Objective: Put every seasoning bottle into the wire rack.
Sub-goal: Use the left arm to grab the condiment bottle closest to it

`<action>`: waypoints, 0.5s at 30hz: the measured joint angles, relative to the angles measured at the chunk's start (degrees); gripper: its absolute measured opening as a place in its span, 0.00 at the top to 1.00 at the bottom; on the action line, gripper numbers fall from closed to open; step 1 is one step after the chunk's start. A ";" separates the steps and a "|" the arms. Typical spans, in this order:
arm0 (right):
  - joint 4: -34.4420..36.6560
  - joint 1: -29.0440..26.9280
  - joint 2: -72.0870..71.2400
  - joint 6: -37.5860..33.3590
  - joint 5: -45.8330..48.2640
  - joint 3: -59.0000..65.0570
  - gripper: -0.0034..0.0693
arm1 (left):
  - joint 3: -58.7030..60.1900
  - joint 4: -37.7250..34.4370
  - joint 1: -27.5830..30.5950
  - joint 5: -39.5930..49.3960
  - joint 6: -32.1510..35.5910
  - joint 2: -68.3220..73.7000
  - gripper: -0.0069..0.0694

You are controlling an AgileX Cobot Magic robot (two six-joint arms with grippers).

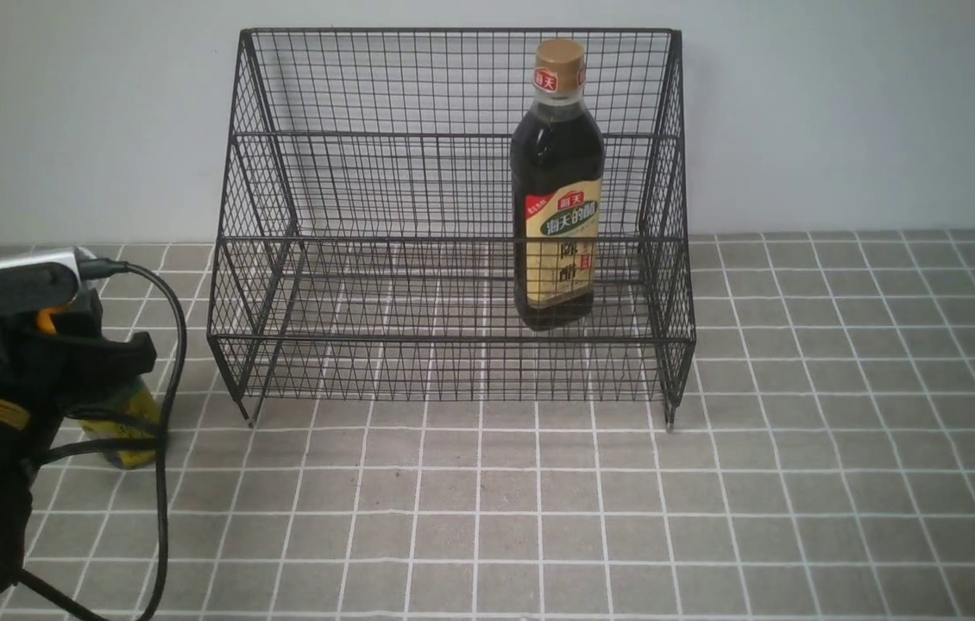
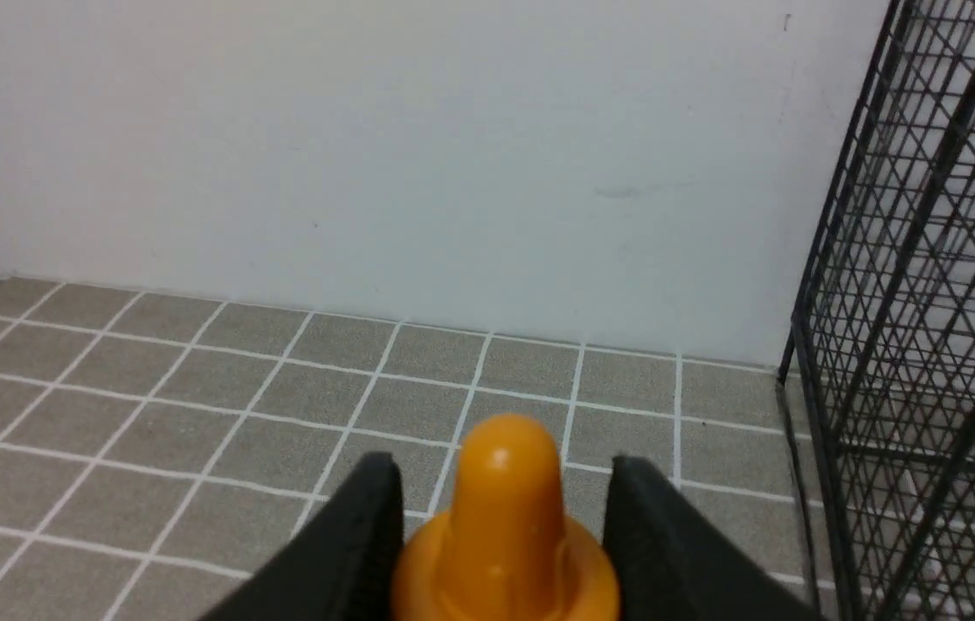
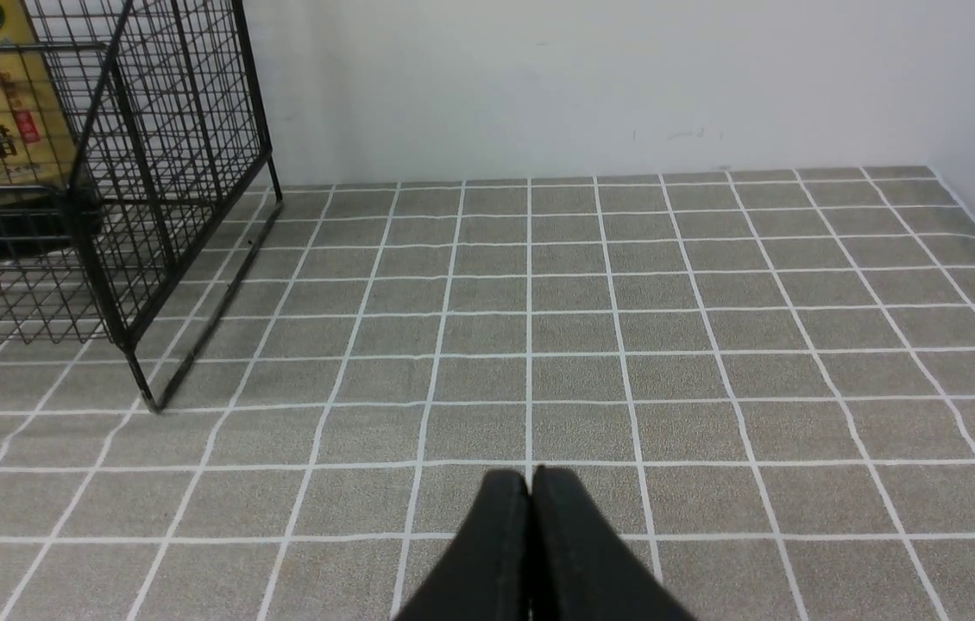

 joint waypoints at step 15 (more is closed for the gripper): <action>0.00 0.00 0.00 0.00 0.00 0.00 0.97 | -10.74 13.36 -0.44 35.14 2.48 -24.76 0.56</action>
